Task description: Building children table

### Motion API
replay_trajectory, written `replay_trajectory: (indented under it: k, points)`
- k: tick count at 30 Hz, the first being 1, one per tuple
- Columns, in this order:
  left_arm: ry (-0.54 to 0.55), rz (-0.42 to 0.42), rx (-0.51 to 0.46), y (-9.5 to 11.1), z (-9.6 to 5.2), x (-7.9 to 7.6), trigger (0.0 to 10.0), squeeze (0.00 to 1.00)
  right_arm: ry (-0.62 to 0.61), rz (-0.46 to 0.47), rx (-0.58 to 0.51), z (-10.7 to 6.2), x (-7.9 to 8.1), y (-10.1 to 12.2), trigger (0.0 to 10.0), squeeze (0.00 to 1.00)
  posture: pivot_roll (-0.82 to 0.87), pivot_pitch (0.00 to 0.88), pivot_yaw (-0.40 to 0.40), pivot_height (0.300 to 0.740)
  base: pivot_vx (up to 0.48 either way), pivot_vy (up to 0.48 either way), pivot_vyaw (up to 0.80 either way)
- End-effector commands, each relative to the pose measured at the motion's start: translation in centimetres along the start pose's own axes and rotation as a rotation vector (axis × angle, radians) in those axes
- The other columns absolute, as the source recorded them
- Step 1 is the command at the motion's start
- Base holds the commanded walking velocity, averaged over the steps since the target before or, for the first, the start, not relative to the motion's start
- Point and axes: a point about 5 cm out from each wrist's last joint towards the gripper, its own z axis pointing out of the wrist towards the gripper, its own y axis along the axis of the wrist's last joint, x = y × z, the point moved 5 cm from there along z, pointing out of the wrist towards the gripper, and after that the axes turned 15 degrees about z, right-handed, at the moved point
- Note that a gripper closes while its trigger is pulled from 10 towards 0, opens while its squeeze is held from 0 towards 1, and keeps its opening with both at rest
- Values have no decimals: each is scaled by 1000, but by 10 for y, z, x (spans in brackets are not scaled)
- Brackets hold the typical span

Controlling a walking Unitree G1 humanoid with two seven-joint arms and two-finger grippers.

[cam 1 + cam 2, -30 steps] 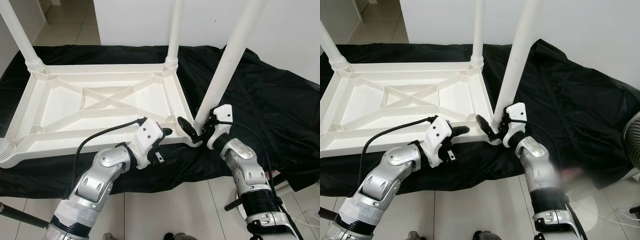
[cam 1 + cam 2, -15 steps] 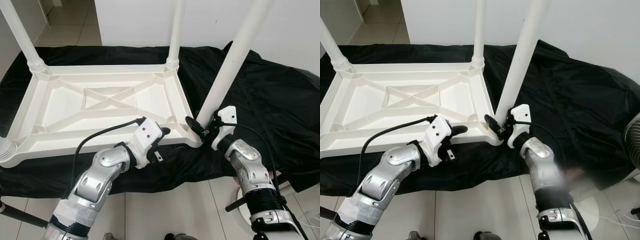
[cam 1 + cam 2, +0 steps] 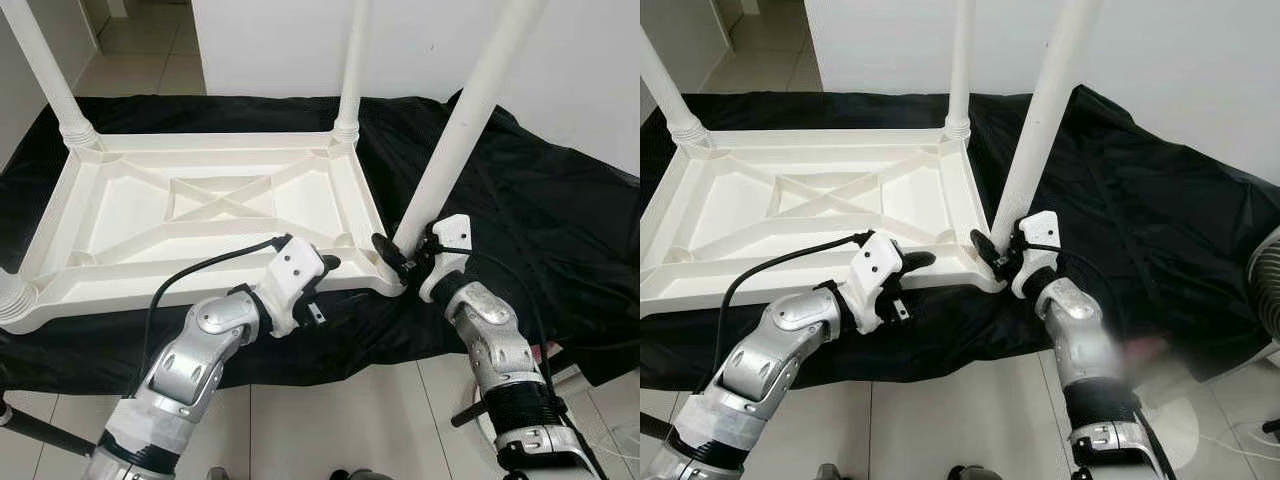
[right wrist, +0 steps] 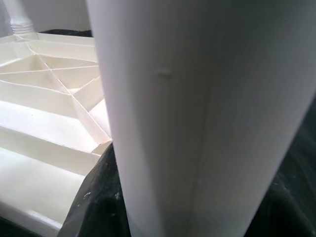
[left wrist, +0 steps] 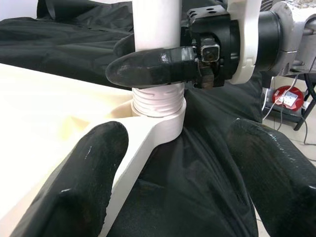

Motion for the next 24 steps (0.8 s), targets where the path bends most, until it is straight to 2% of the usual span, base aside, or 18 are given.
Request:
replay_trajectory:
  k: [1,3,4,9,11,12,15,17,24]
  points:
    - [3,-1,28,-7,-2,-1,10000,0,-95,17,42,-6,-8,-14,10000,0,-62,70,-48,740,0,0,0]
    - [4,1,33,-8,-3,0,10000,0,-144,33,25,-7,-8,-13,10000,0,-62,70,-48,740,0,0,0]
    - [10,4,38,-9,-5,2,10000,0,-214,65,2,-8,-7,-12,10000,0,-62,67,-47,740,0,0,0]
    - [18,12,44,-10,-6,5,10000,0,-284,121,-34,-10,6,-12,10000,0,-64,64,-43,740,0,0,0]
    - [18,18,45,-10,-6,8,10000,0,-391,158,-75,-13,10,-11,10000,0,-65,62,-38,740,0,0,0]
    - [18,18,45,-10,-6,8,10000,0,-391,158,-75,-13,10,-11,10000,0,-65,62,-38,740,0,0,0]
    - [16,23,47,-10,-6,9,10000,0,-567,187,-116,-20,5,-11,10000,0,-64,62,-37,740,0,0,0]
    - [16,25,49,-10,-7,9,10000,0,-605,196,-118,-20,8,-12,10000,0,-62,61,-38,740,0,0,0]
    - [22,27,52,-11,-8,12,10000,0,-603,188,-107,-18,16,-12,10000,0,-61,61,-40,740,0,0,0]
